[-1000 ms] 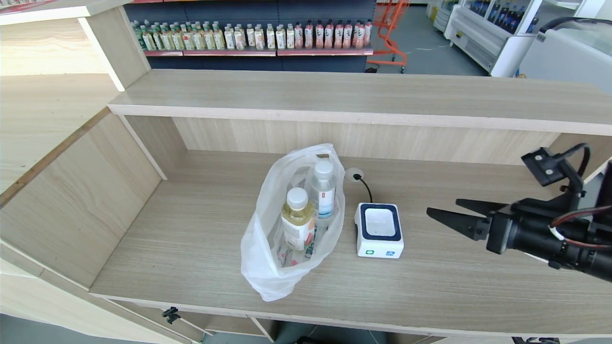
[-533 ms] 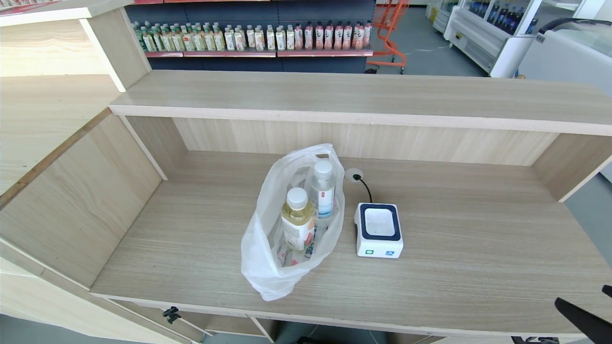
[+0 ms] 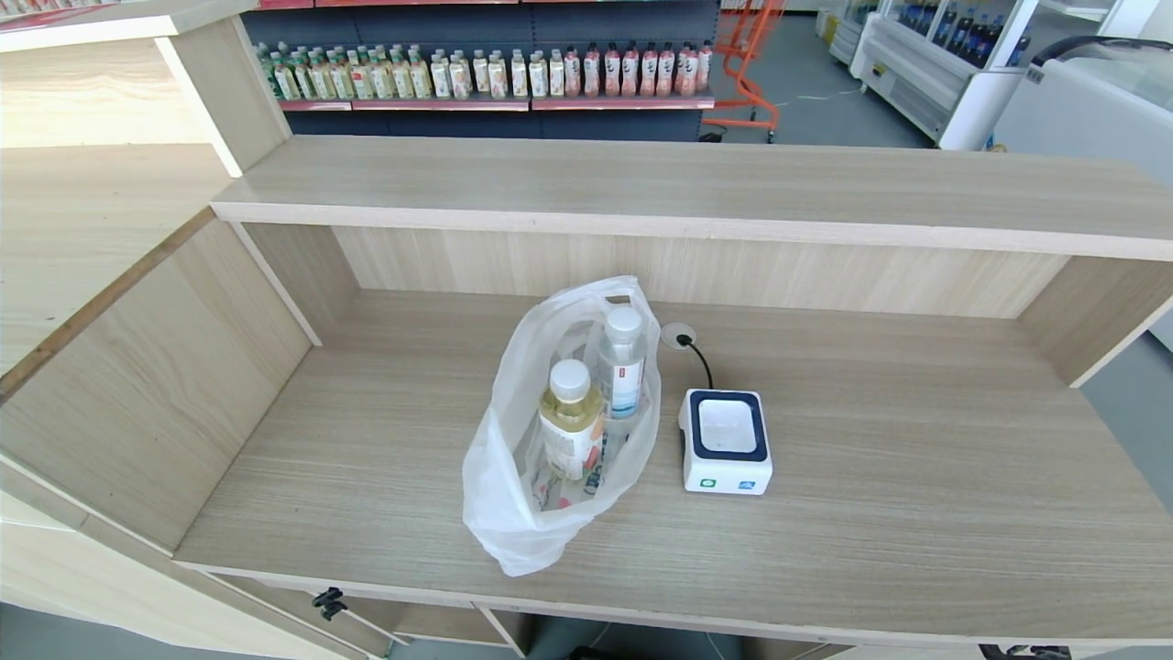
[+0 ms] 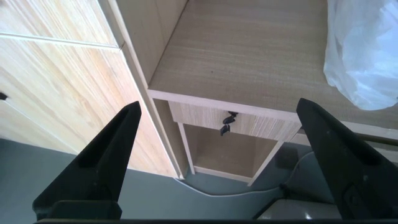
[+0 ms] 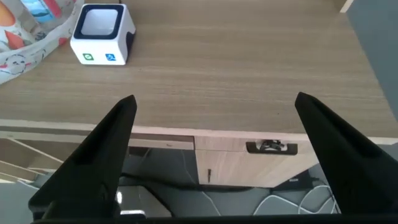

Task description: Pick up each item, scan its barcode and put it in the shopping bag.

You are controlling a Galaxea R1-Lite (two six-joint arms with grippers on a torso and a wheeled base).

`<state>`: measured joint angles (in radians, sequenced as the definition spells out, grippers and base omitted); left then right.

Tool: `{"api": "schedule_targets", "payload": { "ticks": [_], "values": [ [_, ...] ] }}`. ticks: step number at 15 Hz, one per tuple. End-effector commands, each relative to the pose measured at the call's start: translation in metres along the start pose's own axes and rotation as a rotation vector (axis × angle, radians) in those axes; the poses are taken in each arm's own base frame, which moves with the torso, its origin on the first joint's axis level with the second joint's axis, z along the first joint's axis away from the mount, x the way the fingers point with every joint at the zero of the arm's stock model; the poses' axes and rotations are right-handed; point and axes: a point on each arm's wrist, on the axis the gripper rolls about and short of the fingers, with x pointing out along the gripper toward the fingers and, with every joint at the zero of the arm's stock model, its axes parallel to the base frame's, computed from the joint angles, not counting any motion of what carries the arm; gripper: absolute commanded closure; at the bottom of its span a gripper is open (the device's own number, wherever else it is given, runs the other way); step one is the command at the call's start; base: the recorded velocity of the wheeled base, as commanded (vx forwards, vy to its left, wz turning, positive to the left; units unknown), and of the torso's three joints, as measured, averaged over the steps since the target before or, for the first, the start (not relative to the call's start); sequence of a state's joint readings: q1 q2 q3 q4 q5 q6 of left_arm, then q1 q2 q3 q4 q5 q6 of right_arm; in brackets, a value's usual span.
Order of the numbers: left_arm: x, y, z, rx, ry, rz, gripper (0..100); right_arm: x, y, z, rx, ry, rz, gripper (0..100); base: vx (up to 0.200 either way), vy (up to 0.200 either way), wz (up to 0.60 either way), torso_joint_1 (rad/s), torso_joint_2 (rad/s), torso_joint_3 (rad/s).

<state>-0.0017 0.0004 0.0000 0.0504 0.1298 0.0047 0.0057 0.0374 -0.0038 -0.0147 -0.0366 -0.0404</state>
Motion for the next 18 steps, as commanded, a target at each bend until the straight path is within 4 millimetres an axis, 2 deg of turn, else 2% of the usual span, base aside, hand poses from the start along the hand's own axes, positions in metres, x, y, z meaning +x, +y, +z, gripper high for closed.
{"api": "schedule_targets", "payload": {
  "ticks": [1, 4, 5, 14, 18],
  "values": [
    [0.0001, 0.0, 0.0, 0.0, 0.001, 0.001, 0, -0.0026, 0.0, -0.0019, 0.002, -0.034, -0.004, 0, 0.0, 0.0, 0.0, 0.0, 0.0, 0.0],
    [0.0, 0.0, 0.0, 0.0, 0.0, 0.001, 0, -0.0026, -0.0001, -0.0019, 0.054, -0.034, -0.01, 0, 0.0, 0.0, 0.0, 0.0, 0.0, 0.0],
    [0.0, 0.0, 0.0, 0.0, 0.0, 0.001, 0, -0.0026, -0.0002, -0.002, 0.073, -0.033, -0.015, 100, 0.0, 0.0, 0.0, 0.0, 0.0, 0.0],
    [0.0001, 0.0, 0.0, -0.003, 0.001, 0.001, 0, -0.0026, -0.0002, -0.002, 0.076, -0.033, -0.017, 100, 0.0, 0.0, 0.0, 0.0, 0.0, 0.0],
    [0.0, 0.0, 0.0, 0.023, 0.0, 0.001, 0, -0.0026, -0.0002, -0.002, 0.076, -0.033, -0.017, 100, 0.0, -0.2, 0.0, 0.007, 0.0, 0.001]
  ]
}}
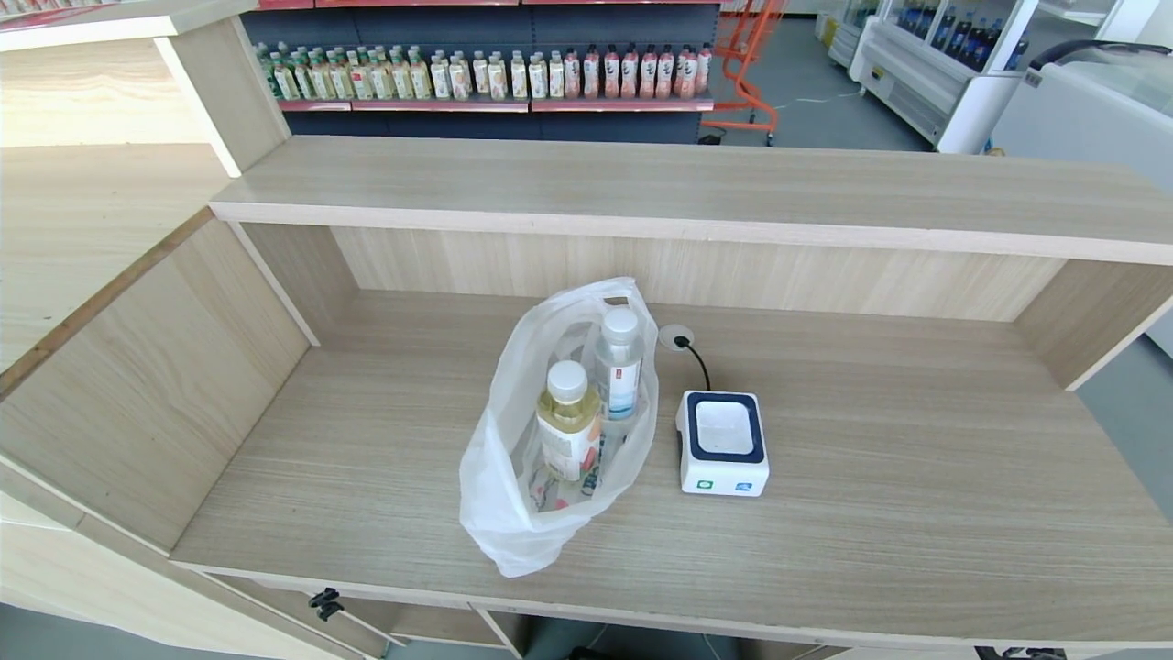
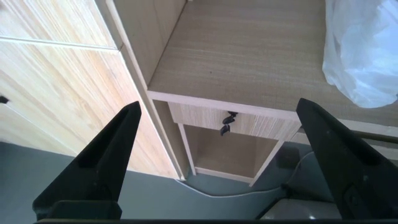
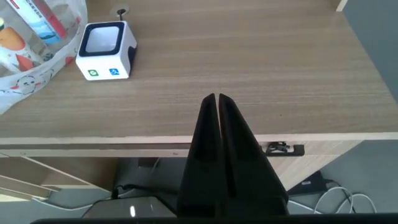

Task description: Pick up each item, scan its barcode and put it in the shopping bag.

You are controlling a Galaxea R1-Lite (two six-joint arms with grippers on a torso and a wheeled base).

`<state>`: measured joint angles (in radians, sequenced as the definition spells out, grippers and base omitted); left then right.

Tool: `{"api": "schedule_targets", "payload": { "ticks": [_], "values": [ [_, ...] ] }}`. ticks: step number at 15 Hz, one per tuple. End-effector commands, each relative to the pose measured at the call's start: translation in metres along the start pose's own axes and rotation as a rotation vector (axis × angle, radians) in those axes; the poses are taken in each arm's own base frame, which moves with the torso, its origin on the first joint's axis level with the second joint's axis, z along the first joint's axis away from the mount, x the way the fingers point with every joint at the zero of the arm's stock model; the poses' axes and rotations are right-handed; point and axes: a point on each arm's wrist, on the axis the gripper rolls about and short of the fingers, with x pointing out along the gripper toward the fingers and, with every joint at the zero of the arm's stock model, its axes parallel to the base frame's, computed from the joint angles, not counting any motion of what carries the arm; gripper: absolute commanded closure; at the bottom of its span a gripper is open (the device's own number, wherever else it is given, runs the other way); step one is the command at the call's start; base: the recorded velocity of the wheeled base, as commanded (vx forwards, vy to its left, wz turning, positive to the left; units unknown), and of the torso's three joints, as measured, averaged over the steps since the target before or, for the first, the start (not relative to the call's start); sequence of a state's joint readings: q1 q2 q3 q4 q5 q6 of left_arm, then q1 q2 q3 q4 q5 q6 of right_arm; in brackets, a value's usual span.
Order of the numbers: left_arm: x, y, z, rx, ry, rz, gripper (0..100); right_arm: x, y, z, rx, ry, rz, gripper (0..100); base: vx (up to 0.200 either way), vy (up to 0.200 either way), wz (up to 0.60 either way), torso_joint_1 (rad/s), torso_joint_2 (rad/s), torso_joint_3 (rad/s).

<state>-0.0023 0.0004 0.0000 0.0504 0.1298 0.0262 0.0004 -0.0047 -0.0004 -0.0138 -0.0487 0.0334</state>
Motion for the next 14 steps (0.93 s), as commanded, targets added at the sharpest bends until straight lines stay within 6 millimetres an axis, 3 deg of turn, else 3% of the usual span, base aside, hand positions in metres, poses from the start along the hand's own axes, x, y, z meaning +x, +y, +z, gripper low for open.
{"api": "schedule_targets", "payload": {
  "ticks": [1, 5, 8, 14],
  "values": [
    [0.0, 0.0, 0.0, -0.002, 0.0, 0.001, 0, 0.0004, 0.0, 0.0001, 0.0, 0.004, 0.001, 100, 0.0, -0.2, 0.0, -0.002, 0.0, -0.002],
    [0.0, 0.0, 0.0, -0.002, 0.0, 0.001, 0, 0.0004, 0.0, 0.0, 0.0, 0.005, 0.002, 100, 0.0, 0.0, 0.0, 0.0, 0.0, 0.0],
    [0.0001, 0.0, 0.0, -0.001, 0.001, 0.001, 0, 0.0004, 0.0, 0.0, 0.0, 0.005, 0.001, 100, 0.2, 0.0, 0.0, 0.002, 0.0, -0.002],
    [0.0001, 0.0, 0.0, -0.001, 0.001, 0.001, 0, 0.0004, 0.0, 0.0, 0.0, 0.005, 0.001, 100, 0.0, 0.0, 0.0, 0.0, 0.0, 0.0]
  ]
}}
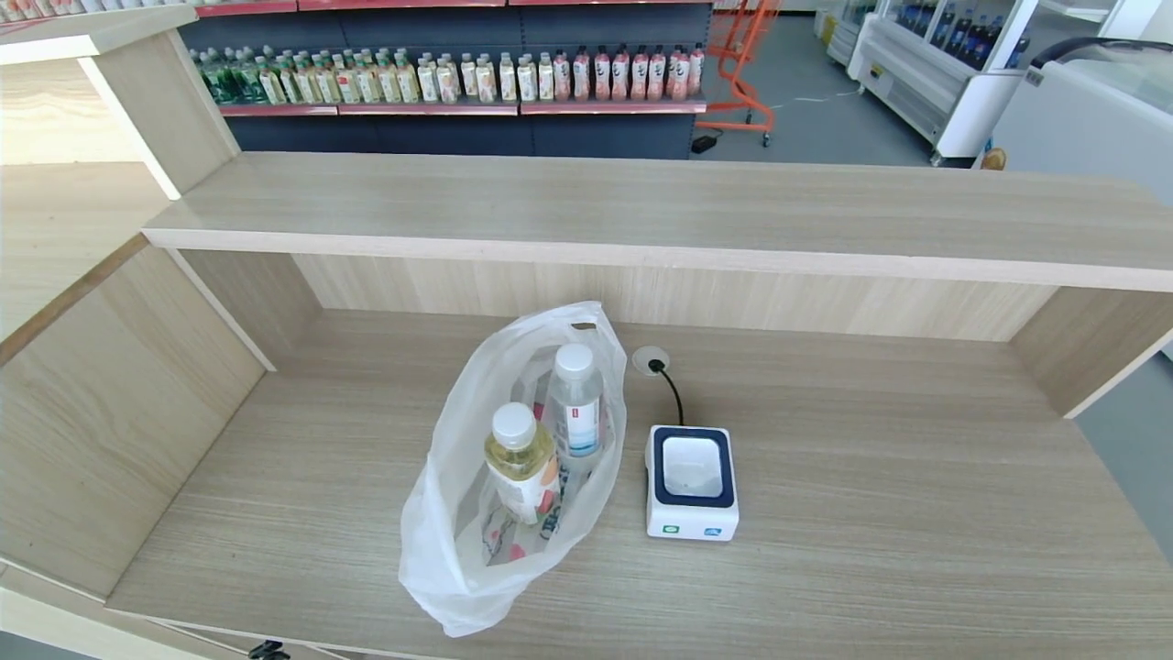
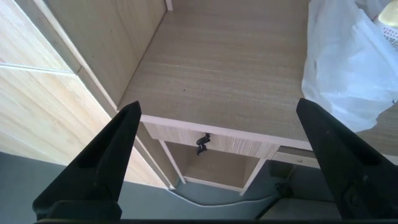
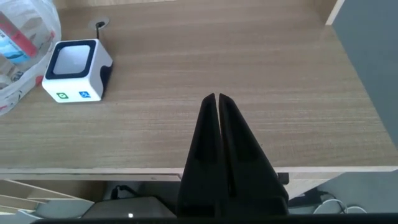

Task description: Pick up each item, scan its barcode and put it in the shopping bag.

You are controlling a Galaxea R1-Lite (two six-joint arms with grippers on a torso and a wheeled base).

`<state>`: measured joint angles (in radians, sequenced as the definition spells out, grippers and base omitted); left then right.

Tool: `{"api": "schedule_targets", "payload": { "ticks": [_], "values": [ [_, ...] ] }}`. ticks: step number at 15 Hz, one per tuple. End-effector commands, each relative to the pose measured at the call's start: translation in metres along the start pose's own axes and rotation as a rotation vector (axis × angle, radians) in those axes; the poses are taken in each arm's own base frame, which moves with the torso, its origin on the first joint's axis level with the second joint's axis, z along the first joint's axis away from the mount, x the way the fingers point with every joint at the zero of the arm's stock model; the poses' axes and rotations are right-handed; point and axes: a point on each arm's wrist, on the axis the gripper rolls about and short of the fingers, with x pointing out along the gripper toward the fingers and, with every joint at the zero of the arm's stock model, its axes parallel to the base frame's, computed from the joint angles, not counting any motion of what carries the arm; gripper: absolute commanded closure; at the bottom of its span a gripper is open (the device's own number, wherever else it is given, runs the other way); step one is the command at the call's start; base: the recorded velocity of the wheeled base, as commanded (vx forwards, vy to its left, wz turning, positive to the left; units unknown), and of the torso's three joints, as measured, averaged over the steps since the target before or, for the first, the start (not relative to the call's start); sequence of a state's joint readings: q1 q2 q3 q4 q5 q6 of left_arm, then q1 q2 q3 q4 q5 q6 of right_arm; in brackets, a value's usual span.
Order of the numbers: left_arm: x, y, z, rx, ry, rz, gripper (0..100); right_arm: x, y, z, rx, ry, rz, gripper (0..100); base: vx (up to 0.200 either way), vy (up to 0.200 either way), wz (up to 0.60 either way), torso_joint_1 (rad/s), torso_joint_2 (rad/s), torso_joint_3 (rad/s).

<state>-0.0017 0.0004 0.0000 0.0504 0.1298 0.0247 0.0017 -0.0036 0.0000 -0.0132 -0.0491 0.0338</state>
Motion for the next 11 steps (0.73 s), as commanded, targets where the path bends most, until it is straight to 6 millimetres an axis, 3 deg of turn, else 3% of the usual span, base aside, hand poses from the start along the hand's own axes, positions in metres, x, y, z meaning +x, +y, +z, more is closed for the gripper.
{"api": "schedule_targets", "payload": {
  "ticks": [1, 11],
  "values": [
    [0.0001, 0.0, 0.0, 0.0, 0.001, 0.001, 0, 0.0003, 0.0, 0.0001, 0.0, 0.003, 0.001, 100, 0.0, 0.0, 0.0, 0.0, 0.0, 0.0],
    [0.0001, 0.0, 0.0, 0.0, 0.001, 0.001, 0, 0.0003, 0.0, 0.0001, 0.003, 0.003, 0.003, 100, 0.0, 0.0, 0.0, 0.0, 0.0, 0.0]
  ]
}}
